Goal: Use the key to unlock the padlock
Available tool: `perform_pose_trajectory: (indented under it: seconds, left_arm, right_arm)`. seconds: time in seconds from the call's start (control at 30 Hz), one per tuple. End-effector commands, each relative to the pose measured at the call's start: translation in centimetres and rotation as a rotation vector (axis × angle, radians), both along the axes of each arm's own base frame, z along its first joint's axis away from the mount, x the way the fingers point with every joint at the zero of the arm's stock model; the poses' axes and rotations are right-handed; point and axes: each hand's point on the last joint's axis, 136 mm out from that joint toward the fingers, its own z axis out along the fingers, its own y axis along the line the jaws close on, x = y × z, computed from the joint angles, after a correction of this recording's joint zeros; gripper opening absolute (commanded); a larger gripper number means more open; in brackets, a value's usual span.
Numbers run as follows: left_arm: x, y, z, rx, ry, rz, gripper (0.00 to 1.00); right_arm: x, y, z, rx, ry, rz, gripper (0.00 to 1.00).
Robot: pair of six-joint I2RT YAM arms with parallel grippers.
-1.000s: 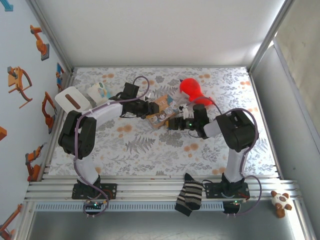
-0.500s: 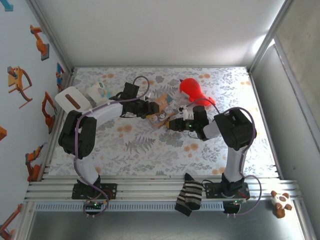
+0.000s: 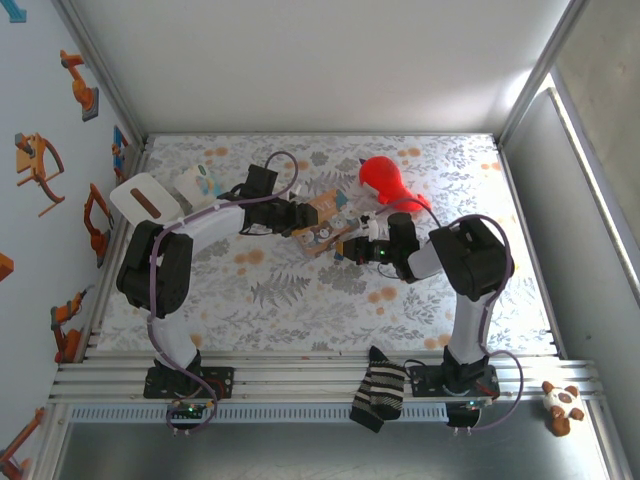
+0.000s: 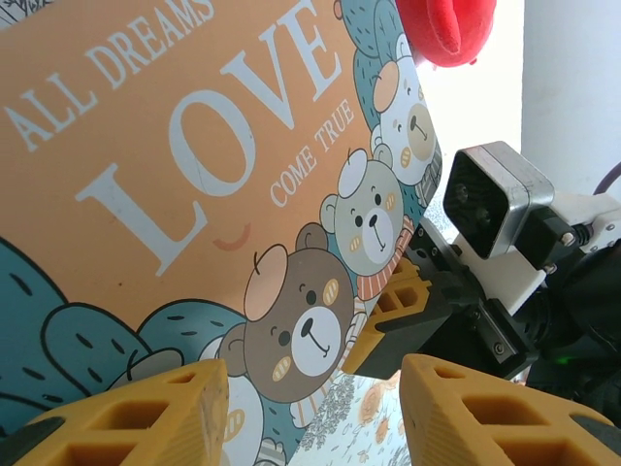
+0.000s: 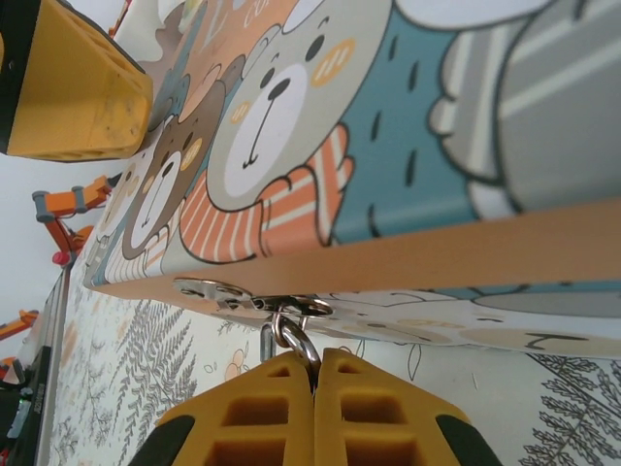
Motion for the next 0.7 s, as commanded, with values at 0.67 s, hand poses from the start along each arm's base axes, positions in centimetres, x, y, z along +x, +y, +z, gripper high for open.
perform_pose_trajectory:
  seconds: [0.67]
  left_arm:
    - [-2.1,1.8,-5.4,0.152,0.099,0.005,0.5]
  right_arm:
    - [4.1,-3.1,3.8,0.208,0.099,-0.43,0.0]
